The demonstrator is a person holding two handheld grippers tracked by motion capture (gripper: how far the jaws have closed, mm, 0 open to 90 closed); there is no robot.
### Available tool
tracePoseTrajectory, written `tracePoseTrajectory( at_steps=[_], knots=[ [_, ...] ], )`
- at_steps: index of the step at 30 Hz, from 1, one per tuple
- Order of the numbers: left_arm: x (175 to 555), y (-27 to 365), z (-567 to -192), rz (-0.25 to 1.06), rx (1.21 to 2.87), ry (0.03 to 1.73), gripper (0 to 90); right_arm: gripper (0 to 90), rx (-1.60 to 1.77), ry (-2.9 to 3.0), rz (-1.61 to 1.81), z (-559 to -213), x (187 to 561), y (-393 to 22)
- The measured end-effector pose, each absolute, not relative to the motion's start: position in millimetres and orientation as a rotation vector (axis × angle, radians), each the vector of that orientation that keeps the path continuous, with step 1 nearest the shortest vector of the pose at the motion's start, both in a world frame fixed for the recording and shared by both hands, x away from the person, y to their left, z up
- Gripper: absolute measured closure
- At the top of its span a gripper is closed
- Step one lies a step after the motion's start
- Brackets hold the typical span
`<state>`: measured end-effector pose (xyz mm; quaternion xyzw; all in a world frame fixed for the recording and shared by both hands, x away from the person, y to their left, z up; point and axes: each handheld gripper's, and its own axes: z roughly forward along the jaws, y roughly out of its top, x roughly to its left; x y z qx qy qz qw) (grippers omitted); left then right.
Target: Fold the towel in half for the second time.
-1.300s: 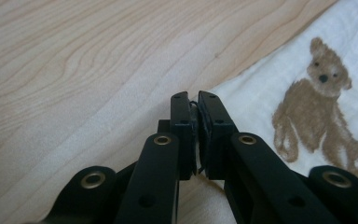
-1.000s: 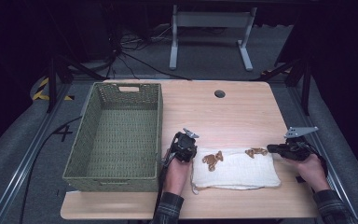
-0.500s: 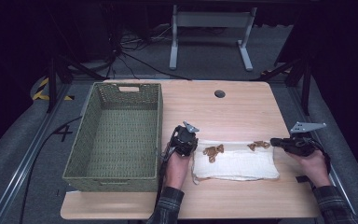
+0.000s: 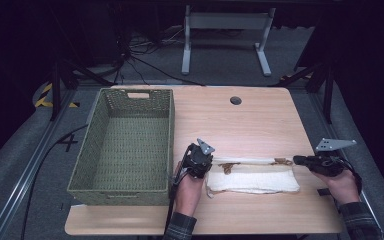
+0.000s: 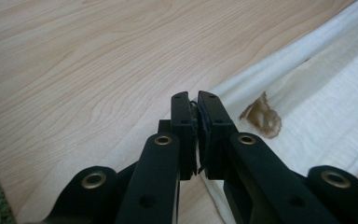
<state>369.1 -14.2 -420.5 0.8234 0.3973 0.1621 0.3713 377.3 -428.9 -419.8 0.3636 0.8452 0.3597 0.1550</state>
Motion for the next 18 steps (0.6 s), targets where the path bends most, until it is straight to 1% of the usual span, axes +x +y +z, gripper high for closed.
tracePoseTrajectory(
  at_steps=[11,18],
  knots=[
    [342.9,-17.5,-418.2,0.49,2.14,1.009,85.9,87.2,1.019,2.417,1.049,-414.8,352.9,-427.9],
    [334.5,-16.0,-423.2,0.474,2.155,1.011,85.9,87.2,1.007,2.42,1.069,-413.7,333.6,-428.7]
  ],
)
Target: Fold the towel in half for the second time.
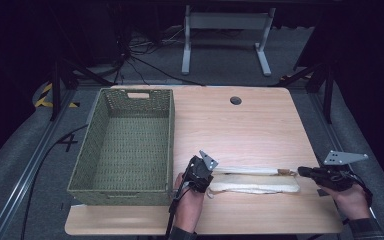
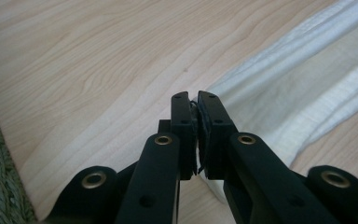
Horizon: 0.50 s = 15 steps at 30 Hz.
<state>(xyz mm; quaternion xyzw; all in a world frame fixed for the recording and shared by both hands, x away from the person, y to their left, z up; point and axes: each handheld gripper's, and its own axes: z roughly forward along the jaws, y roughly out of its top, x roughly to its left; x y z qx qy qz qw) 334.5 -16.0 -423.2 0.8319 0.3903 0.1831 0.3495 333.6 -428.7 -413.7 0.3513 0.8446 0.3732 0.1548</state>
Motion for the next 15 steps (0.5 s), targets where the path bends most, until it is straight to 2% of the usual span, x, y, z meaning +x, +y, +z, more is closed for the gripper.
tracePoseTrajectory(
  at_steps=[15],
  knots=[
    [318.1,-12.8,-437.8,0.408,2.191,1.008,85.8,86.8,0.996,2.491,1.029,-425.1,314.0,-424.9]
  ],
)
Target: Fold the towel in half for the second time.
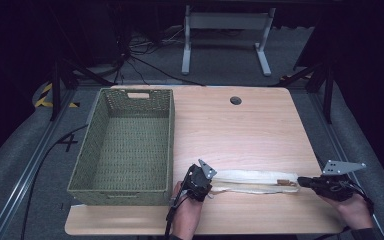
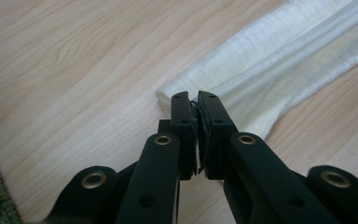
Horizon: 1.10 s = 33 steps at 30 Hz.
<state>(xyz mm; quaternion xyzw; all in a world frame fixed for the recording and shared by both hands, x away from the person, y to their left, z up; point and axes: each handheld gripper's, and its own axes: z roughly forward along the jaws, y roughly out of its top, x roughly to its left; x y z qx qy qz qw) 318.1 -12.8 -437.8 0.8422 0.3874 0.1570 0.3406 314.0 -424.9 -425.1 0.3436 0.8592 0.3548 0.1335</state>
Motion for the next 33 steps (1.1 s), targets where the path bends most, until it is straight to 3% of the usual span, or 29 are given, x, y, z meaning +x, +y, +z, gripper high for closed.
tracePoseTrajectory(
  at_steps=[8,14,24,33],
  knots=[
    [312.8,-11.6,-446.4,0.369,2.206,1.012,84.8,85.2,1.007,2.529,1.014,-431.8,310.7,-425.1],
    [308.4,-9.1,-430.2,0.361,2.169,0.974,80.5,81.1,1.013,2.471,1.126,-420.2,306.4,-431.2],
    [318.1,-16.4,-447.6,0.191,2.253,0.944,84.6,88.8,0.996,2.592,1.031,-435.3,307.9,-421.0],
    [317.9,-16.3,-449.0,0.199,2.281,0.924,83.7,89.3,1.011,2.628,0.947,-442.7,311.6,-421.5]
  ],
)
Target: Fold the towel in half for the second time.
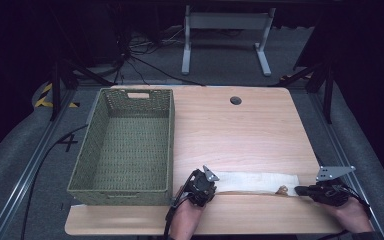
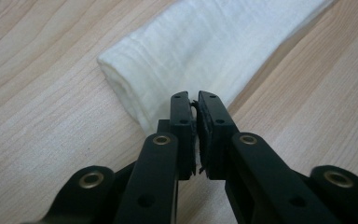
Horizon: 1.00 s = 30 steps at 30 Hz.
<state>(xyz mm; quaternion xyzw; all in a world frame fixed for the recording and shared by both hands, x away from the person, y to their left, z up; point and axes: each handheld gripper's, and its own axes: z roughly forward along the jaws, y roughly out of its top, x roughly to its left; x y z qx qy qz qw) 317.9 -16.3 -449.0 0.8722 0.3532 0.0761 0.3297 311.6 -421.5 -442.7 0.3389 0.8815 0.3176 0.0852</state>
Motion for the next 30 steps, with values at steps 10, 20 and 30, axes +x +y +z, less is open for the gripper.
tracePoseTrajectory(
  at_steps=[10,20,30],
  knots=[
    [338.2,-33.8,-432.7,0.21,2.269,0.829,84.4,89.4,0.939,2.619,1.054,-433.7,310.6,-397.3],
    [371.2,-61.7,-440.2,0.202,2.305,0.781,85.6,89.4,0.838,2.688,1.066,-437.7,319.9,-360.3],
    [377.5,-65.0,-451.1,0.196,2.354,0.783,87.1,89.7,0.852,2.723,1.005,-447.7,327.1,-357.9]
  ],
)
